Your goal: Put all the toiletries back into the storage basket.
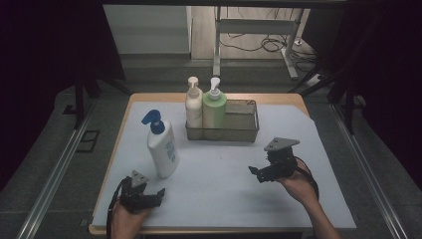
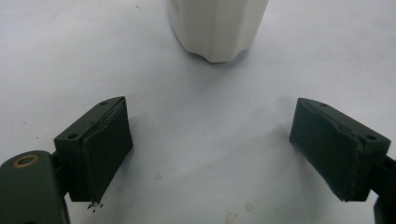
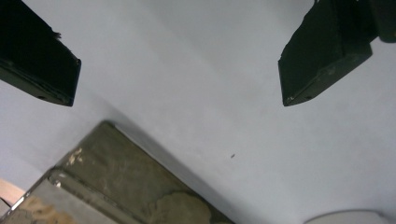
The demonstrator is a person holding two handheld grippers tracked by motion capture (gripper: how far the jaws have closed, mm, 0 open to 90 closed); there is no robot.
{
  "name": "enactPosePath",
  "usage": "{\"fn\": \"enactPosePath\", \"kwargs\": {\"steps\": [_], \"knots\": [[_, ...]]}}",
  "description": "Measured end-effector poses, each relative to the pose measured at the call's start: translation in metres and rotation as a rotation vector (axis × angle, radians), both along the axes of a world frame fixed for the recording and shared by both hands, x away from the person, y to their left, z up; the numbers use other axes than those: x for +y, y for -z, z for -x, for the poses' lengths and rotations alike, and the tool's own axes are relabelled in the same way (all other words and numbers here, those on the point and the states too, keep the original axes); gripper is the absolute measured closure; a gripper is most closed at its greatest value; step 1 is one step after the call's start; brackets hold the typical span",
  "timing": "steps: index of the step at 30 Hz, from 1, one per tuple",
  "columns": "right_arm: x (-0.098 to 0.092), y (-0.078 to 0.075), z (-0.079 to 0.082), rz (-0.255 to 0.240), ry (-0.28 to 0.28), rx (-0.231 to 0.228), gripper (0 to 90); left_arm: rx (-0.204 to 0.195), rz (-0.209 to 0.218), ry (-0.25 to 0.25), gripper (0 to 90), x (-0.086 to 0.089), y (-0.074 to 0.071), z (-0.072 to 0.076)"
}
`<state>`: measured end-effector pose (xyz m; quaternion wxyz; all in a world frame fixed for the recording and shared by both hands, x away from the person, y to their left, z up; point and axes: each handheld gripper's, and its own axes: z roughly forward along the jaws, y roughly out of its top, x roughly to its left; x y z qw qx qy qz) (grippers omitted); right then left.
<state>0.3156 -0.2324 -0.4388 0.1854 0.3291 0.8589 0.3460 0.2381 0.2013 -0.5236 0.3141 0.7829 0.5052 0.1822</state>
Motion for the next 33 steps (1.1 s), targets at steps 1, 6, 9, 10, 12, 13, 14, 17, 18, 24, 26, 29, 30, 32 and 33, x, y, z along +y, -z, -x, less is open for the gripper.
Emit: {"fn": "enactPosePath", "kwargs": {"steps": [1,6,9,10,12,13,14,17,18,24,26,29,30,32,33], "knots": [[-0.002,0.002,0.002,0.001,0.002,0.000,0.0,0.002,0.001,-0.001,12.2,0.000,0.000,0.000],[-0.013,0.014,0.012,-0.011,0.021,0.012,0.0,0.004,0.003,-0.003,12.2,0.000,0.000,0.000],[-0.020,0.022,0.017,-0.019,0.033,0.023,0.0,0.006,0.004,-0.003,12.2,-0.001,0.000,0.000],[-0.022,0.025,0.019,-0.022,0.038,0.024,0.0,0.006,0.004,-0.003,12.2,-0.001,0.000,0.000],[-0.025,0.031,0.021,-0.025,0.043,0.033,0.0,0.006,0.003,0.000,12.2,0.000,-0.001,-0.001],[-0.026,0.034,0.023,-0.023,0.047,0.037,0.0,0.006,0.003,0.001,12.3,0.000,-0.001,-0.001],[-0.027,0.038,0.024,-0.023,0.045,0.042,0.0,0.006,0.003,0.001,12.3,0.000,-0.001,-0.001],[-0.031,0.047,0.026,-0.023,0.054,0.052,0.0,0.009,0.003,0.004,12.6,0.000,-0.001,-0.001],[-0.032,0.050,0.027,-0.026,0.057,0.055,0.0,0.010,0.002,0.005,12.7,0.000,-0.001,-0.001],[-0.039,0.065,0.028,-0.026,0.072,0.069,0.0,0.012,0.000,0.011,13.2,0.001,-0.002,-0.002],[-0.040,0.071,0.028,-0.027,0.075,0.078,0.0,0.012,0.002,0.013,13.8,0.002,-0.003,-0.002],[-0.042,0.080,0.027,-0.014,0.076,0.093,0.0,0.013,0.005,0.012,15.4,0.003,-0.003,-0.002],[-0.043,0.082,0.027,-0.029,0.077,0.099,0.0,0.011,0.003,0.012,16.2,0.003,-0.003,-0.002],[-0.045,0.082,0.026,-0.046,0.083,0.104,0.0,0.010,0.000,0.013,18.1,0.004,-0.004,-0.002],[-0.044,0.083,0.026,-0.039,0.081,0.102,0.0,0.010,0.001,0.010,19.1,0.004,-0.004,-0.002]]}}
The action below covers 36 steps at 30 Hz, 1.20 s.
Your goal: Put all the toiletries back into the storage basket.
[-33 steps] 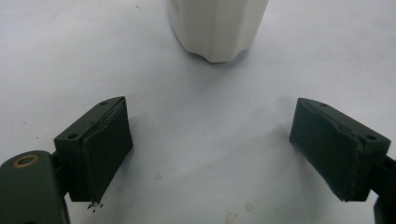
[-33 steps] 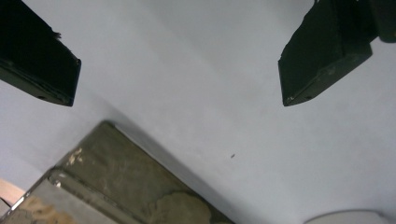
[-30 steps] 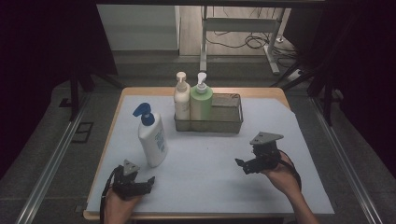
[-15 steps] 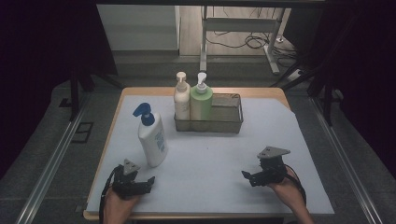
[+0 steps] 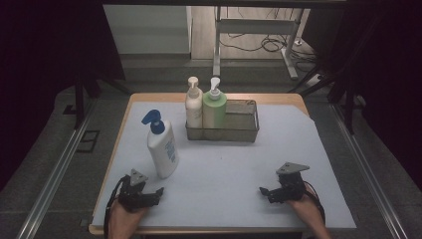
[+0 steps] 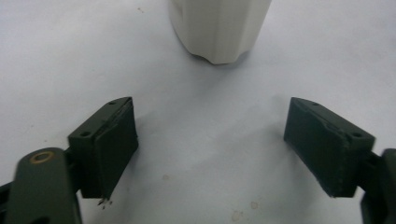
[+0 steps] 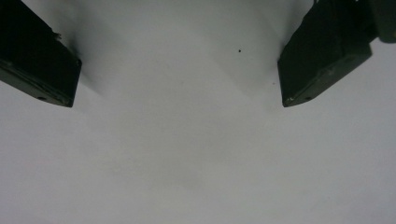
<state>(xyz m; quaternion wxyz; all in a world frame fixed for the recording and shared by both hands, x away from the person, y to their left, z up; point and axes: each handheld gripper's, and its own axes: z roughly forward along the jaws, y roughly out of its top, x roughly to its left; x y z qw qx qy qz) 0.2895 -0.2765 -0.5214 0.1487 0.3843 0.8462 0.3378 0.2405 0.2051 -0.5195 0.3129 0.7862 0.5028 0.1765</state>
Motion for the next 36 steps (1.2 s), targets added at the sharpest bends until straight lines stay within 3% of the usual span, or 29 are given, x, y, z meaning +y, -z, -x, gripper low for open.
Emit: {"fn": "enactPosePath", "kwargs": {"steps": [4,16,20,23,31,36], "knots": [[0.000,0.001,0.001,0.003,0.000,-0.007,0.0,-0.002,0.003,-0.001,23.8,0.001,-0.001,0.000],[0.000,0.001,0.001,0.001,0.001,-0.009,0.0,0.002,0.025,-0.014,49.1,0.011,-0.007,-0.010],[0.000,0.001,0.001,0.001,0.001,-0.010,0.0,0.001,0.044,-0.022,59.7,0.014,-0.009,-0.018],[0.000,0.001,0.001,0.000,0.001,-0.009,0.0,-0.007,0.027,-0.020,68.0,0.015,-0.011,-0.025],[0.000,0.001,0.001,0.000,0.002,-0.009,0.0,0.015,0.056,-0.005,87.7,0.019,-0.007,-0.051],[0.000,0.001,0.001,-0.001,0.001,-0.009,0.0,0.014,0.072,-0.004,89.4,0.018,-0.004,-0.064]]}}
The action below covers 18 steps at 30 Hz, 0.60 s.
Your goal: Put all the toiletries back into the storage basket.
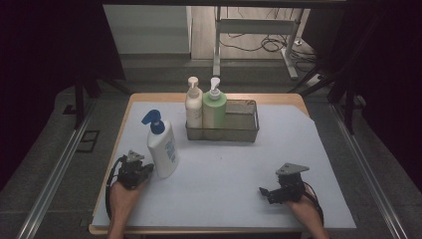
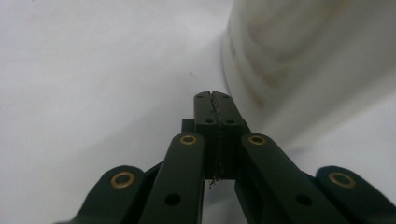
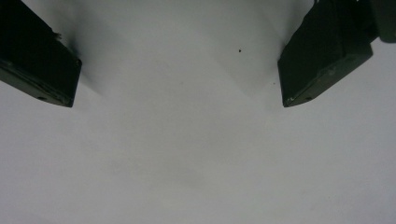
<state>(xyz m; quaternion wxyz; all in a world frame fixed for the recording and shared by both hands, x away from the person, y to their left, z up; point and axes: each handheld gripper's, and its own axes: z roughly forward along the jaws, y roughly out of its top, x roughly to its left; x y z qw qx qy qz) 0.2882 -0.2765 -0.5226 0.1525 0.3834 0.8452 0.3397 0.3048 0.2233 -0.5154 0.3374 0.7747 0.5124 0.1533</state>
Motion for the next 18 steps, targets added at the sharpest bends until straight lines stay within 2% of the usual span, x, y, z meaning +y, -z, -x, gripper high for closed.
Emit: {"fn": "enactPosePath", "kwargs": {"steps": [4,6,14,18], "knots": [[0.000,0.000,0.000,0.000,0.000,-0.001,0.0,0.004,0.032,0.011,89.4,-0.005,0.003,-0.006],[0.000,0.000,0.000,0.000,0.000,-0.001,0.0,-0.001,0.014,0.012,89.5,-0.006,0.002,-0.007],[0.000,0.000,0.000,0.000,0.000,0.000,0.0,-0.010,0.051,0.017,89.5,-0.008,0.005,-0.006],[0.000,0.000,0.000,-0.001,-0.001,0.000,0.0,-0.016,0.036,0.021,89.5,-0.015,0.003,-0.007]]}}
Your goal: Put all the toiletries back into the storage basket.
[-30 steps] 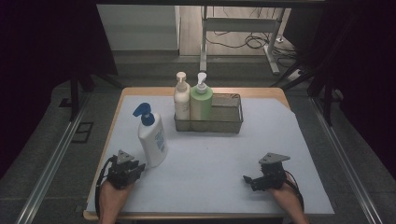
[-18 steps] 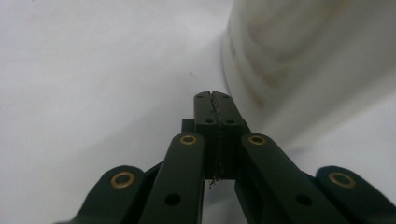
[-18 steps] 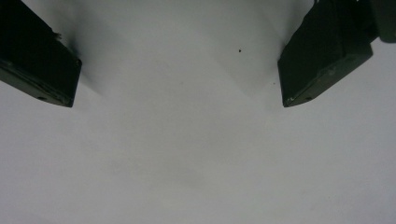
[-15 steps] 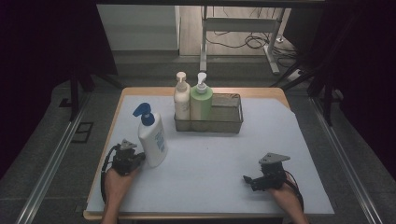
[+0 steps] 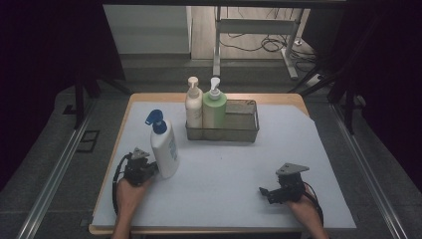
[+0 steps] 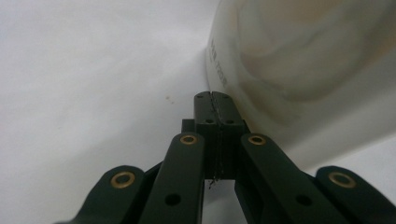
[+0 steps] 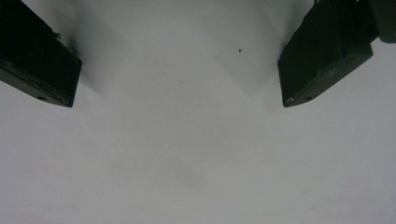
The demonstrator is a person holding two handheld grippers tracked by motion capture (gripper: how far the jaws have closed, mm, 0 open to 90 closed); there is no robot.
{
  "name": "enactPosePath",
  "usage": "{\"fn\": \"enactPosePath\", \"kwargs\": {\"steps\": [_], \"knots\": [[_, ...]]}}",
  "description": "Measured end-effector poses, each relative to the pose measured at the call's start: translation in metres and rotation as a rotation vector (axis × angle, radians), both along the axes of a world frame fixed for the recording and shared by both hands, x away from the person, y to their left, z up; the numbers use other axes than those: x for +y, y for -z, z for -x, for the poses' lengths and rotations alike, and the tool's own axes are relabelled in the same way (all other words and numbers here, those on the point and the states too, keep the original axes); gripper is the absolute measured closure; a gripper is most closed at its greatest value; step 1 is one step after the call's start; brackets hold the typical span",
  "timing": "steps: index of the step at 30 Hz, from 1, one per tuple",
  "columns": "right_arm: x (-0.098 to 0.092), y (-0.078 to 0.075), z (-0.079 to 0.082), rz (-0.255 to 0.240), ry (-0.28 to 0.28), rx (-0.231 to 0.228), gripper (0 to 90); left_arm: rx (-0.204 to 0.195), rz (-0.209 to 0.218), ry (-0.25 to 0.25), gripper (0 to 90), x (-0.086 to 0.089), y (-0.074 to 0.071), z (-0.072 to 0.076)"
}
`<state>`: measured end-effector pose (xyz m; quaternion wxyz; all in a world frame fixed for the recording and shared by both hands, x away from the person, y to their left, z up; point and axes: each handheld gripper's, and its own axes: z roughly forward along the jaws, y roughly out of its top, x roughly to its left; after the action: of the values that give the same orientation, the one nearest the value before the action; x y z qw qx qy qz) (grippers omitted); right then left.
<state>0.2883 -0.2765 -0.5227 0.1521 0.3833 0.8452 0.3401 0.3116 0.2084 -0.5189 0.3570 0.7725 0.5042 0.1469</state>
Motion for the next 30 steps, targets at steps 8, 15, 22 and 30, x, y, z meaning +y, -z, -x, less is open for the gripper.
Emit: {"fn": "enactPosePath", "kwargs": {"steps": [8,15,22,30], "knots": [[0.000,0.000,0.000,0.000,0.000,0.000,0.0,0.001,-0.006,0.023,89.5,-0.010,-0.001,0.001],[0.000,0.000,0.000,-0.001,0.000,0.000,0.0,-0.001,-0.015,0.053,89.5,-0.021,-0.001,0.001],[0.000,0.000,0.000,-0.001,0.001,0.000,0.0,-0.004,-0.030,0.076,89.5,-0.034,-0.002,0.002],[0.000,0.000,0.000,0.000,0.001,-0.001,0.0,-0.008,-0.053,0.115,89.4,-0.048,-0.004,0.003]]}}
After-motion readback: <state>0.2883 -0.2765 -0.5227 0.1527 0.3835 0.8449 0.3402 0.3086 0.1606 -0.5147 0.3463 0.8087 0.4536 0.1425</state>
